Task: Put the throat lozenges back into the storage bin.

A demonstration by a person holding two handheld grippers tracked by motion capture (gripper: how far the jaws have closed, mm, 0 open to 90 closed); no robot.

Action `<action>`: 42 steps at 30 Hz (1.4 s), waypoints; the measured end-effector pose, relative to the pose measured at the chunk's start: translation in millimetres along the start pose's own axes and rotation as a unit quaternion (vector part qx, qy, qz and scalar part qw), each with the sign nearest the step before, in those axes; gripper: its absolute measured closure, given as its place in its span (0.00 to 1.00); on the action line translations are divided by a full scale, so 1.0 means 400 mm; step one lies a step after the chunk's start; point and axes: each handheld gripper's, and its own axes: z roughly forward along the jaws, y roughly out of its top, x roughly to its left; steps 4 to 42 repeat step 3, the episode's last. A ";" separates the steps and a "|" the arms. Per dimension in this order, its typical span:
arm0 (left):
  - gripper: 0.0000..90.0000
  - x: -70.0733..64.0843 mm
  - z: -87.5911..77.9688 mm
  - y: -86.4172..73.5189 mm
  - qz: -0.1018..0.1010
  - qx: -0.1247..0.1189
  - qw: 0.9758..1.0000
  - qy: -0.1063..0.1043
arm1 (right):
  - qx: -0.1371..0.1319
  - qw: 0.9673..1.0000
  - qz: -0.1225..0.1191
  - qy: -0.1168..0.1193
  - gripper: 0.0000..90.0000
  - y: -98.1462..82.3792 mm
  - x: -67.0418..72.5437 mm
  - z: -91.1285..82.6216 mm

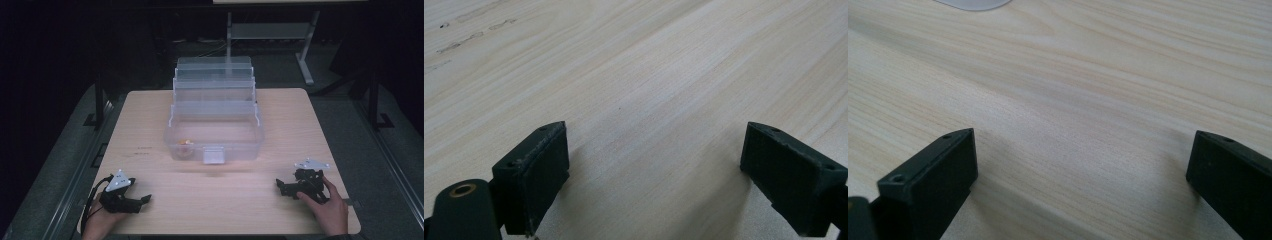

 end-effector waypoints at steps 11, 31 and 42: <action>0.12 0.000 0.000 0.000 0.000 0.000 1.000 0.000 | 0.000 1.000 0.000 0.000 0.00 0.000 0.000 0.000; 0.12 0.000 0.000 0.000 0.000 0.000 1.000 0.000 | 0.000 1.000 0.000 0.000 0.00 0.000 0.000 0.000; 0.12 0.000 0.000 0.000 0.000 0.000 1.000 0.000 | 0.000 1.000 0.000 0.000 0.00 0.000 0.000 0.000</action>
